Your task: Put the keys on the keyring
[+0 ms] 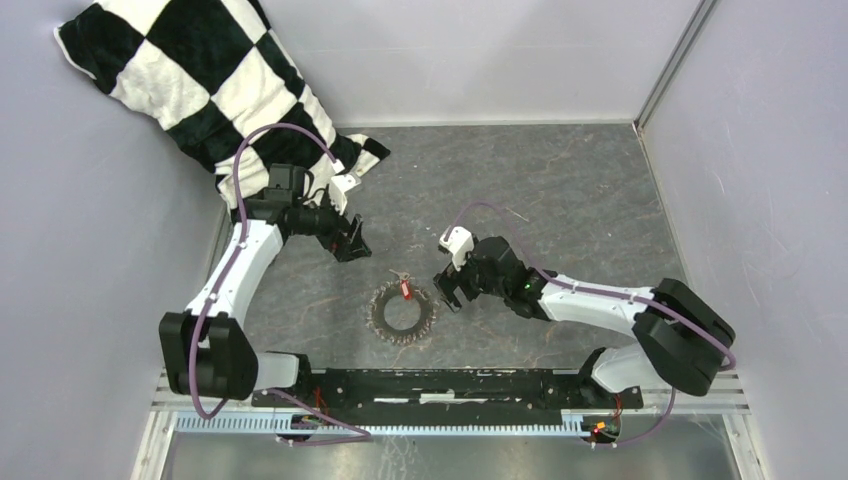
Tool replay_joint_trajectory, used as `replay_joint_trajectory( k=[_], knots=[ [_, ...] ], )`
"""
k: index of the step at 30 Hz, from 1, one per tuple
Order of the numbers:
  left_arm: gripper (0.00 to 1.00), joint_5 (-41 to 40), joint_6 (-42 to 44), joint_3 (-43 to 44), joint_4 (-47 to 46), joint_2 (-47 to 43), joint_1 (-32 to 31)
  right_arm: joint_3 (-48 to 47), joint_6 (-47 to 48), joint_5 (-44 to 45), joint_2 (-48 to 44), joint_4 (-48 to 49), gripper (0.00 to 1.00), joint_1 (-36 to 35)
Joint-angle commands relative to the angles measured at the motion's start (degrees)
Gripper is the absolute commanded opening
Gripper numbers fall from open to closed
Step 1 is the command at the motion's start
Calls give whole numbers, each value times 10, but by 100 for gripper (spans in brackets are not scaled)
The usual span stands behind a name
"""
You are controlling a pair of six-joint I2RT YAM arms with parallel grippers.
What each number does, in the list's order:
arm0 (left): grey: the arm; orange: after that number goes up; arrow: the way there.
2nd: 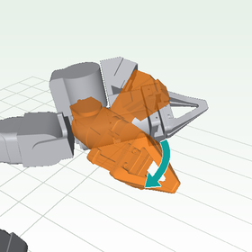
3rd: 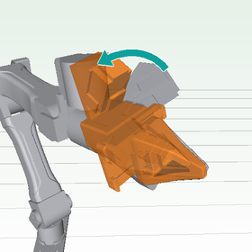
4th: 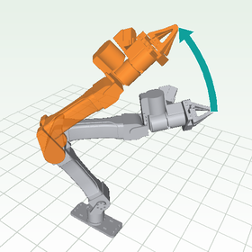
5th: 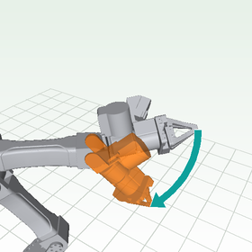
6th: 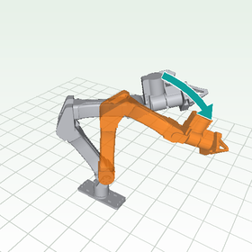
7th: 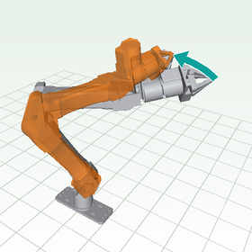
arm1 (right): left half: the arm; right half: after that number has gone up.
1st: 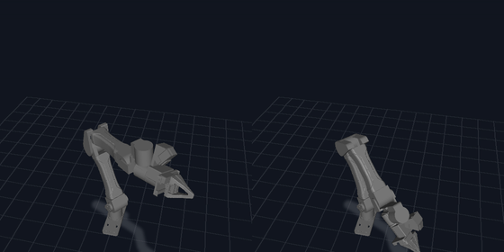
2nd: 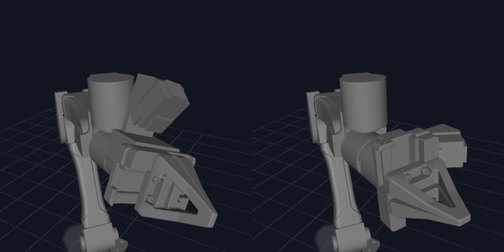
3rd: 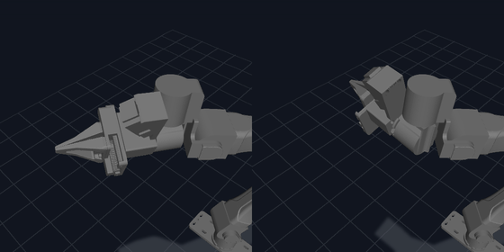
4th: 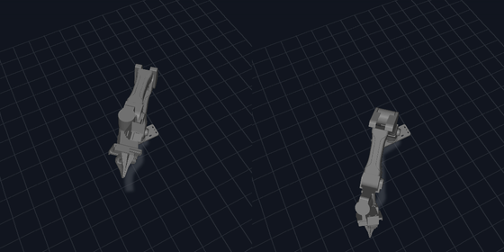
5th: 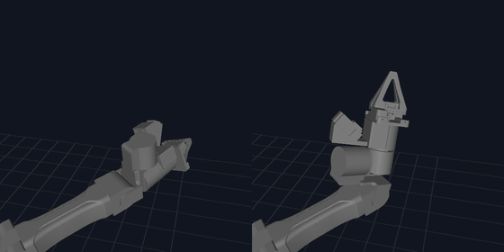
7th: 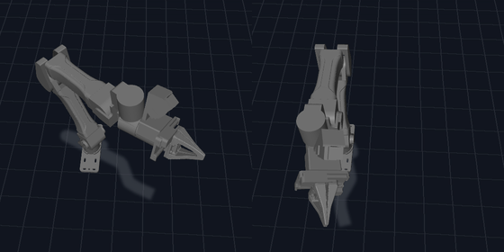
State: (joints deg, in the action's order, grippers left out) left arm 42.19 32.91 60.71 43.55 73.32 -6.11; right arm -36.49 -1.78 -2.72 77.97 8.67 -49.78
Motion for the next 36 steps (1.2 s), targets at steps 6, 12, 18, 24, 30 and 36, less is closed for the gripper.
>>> replay_joint_trajectory(
  k=[6, 12, 18, 24, 30, 36],
  knots=[
    [95, 45, -7, 16, -5, 27, 7, -13, -88, -141, 117, 141, 86, 26],
    [91, 36, 36, -23, -4, 29, 7, -24, -114, -204, 166, 150, 77, 43],
    [89, 33, 44, -12, 0, 39, 7, -11, -123, -241, 157, 128, 68, 40],
    [87, 22, 38, -1, -6, 33, 7, -1, -99, -218, 151, 89, 57, 25],
    [86, 19, 28, 19, 2, 26, 7, -15, -67, -185, 156, 51, 28, 9],
    [86, 52, 60, 1, 30, 1, 7, -54, -11, -182, 90, 68, 1, 8]
  ],
)
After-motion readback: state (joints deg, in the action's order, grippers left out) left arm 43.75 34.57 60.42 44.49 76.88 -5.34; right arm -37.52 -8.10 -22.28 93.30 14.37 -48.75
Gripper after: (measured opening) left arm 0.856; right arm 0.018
